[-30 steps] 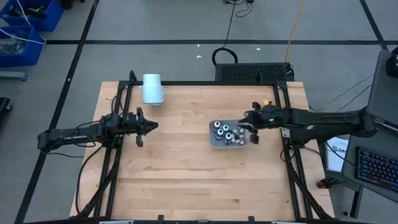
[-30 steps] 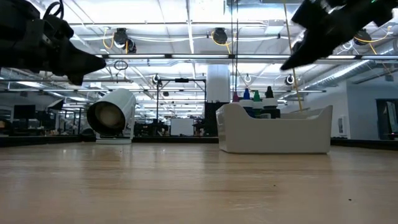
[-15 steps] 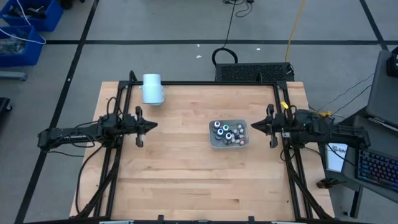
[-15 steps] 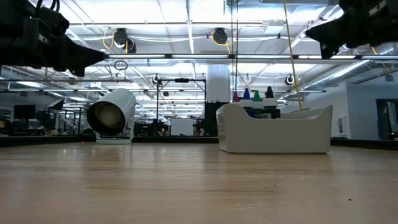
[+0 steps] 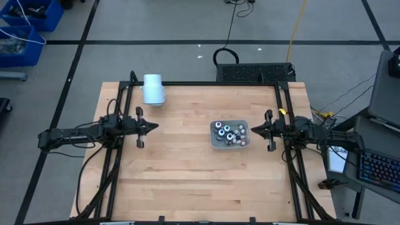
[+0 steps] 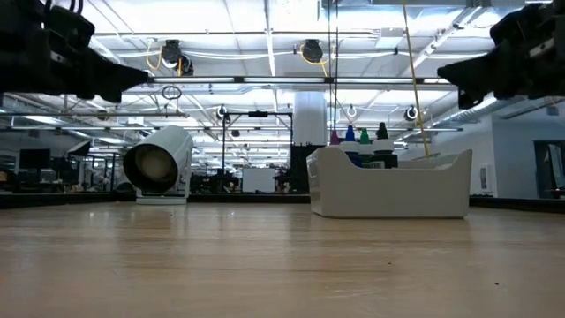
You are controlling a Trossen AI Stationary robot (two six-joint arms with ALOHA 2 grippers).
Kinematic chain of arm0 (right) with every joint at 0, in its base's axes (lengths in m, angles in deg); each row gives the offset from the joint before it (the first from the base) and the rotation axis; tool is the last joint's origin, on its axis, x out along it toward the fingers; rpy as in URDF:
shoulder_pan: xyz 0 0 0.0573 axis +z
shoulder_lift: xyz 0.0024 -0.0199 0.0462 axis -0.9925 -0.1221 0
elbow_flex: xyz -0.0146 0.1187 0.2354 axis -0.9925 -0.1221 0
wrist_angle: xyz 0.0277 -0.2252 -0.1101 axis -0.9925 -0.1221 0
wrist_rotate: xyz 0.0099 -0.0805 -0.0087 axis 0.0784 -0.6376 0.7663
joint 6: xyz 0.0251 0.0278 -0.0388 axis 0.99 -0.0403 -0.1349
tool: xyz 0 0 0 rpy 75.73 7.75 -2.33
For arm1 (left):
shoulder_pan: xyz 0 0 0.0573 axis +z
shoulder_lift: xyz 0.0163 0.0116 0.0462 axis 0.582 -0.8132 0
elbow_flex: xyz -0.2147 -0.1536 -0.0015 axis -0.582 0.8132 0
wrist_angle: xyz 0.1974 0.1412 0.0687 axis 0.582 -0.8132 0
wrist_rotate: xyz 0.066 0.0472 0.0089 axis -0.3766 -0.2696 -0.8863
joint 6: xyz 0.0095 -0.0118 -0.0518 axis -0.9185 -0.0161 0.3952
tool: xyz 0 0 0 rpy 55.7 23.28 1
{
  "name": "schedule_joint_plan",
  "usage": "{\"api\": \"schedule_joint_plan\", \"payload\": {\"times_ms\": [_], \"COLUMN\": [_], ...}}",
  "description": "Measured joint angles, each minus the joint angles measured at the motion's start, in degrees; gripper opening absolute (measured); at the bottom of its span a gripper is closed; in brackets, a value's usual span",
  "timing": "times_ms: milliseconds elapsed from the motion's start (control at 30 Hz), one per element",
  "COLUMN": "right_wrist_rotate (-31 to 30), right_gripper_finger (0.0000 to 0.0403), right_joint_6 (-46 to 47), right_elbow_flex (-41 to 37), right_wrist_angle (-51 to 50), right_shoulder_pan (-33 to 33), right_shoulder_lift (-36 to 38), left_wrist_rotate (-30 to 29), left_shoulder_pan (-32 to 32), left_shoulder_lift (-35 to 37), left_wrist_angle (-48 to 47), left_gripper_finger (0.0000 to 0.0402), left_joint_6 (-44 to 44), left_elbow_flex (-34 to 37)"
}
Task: Pick & Place food coloring
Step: Return to Home Position
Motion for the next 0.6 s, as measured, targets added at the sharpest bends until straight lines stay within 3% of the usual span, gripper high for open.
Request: {"api": "schedule_joint_plan", "payload": {"times_ms": [133,400,600], "right_wrist_rotate": [-0.52,-1.93,-1.96], "right_gripper_finger": [0.0,0.0,0.0], "right_joint_6": [-0.04,-0.99,-0.97], "right_elbow_flex": [-1.76,-1.94,-2.57], "right_wrist_angle": [0.08,0.11,-1.81], "right_shoulder_pan": [0.0,-0.02,-0.02], "right_shoulder_lift": [0.91,0.92,0.94], "left_wrist_rotate": [1.88,-4.12,-4.12], "left_shoulder_pan": [-1.12,-5.31,-6.96], "left_shoulder_lift": [0.06,1.0,2.23], "left_wrist_angle": [1.79,1.73,-0.59], "left_gripper_finger": [0.0003,0.0002,0.0001], "left_joint_6": [-1.5,-6.46,-6.72], "left_elbow_flex": [0.0,0.0,0.0]}}
